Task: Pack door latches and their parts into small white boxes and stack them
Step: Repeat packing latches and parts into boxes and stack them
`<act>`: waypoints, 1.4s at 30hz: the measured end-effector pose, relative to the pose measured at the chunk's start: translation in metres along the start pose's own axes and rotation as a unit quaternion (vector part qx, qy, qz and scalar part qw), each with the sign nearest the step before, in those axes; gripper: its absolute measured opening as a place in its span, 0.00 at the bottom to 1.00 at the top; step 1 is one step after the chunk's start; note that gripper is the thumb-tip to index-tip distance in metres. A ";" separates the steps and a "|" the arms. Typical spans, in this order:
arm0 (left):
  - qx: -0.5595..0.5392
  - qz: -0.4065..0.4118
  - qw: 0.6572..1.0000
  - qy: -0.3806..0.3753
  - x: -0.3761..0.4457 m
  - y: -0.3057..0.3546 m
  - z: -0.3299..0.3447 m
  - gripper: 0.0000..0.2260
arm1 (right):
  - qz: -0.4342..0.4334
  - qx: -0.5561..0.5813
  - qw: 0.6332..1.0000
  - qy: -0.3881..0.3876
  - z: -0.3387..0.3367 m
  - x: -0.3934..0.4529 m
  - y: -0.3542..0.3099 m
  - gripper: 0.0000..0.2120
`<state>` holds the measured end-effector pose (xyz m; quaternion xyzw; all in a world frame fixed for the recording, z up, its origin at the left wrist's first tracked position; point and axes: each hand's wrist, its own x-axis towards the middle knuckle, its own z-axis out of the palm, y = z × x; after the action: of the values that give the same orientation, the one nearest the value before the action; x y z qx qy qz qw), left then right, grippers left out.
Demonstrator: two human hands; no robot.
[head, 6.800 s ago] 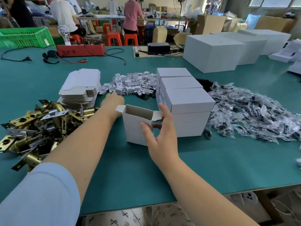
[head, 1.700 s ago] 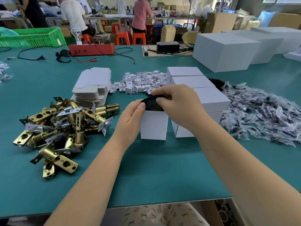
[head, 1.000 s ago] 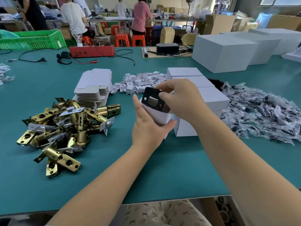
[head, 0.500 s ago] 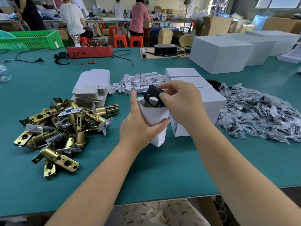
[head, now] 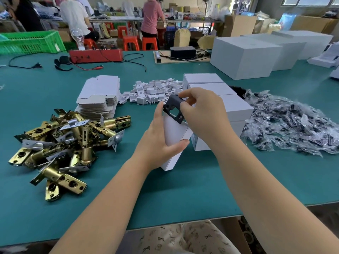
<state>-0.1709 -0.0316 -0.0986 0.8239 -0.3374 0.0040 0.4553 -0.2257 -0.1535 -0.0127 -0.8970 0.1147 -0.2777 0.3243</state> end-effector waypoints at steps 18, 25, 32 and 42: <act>-0.051 0.018 0.998 0.041 0.000 -0.008 0.004 0.51 | -0.003 0.003 0.996 -0.094 0.018 -0.026 0.004 0.12; -0.096 0.038 0.988 0.113 0.000 -0.013 0.008 0.44 | -0.206 0.062 0.936 0.280 -0.010 -0.035 0.030 0.09; -0.114 0.061 0.981 0.147 -0.002 -0.006 0.010 0.34 | 0.219 -0.104 0.962 0.128 -0.065 0.000 0.145 0.16; -0.042 0.090 0.986 0.133 -0.003 -0.005 0.016 0.35 | 0.259 -0.198 0.944 0.050 -0.043 -0.006 0.184 0.11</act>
<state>-0.1751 -0.0401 -0.1126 0.7623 -0.3466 0.1408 0.5282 -0.2607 -0.3141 -0.1067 -0.8674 0.4119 -0.1998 0.1949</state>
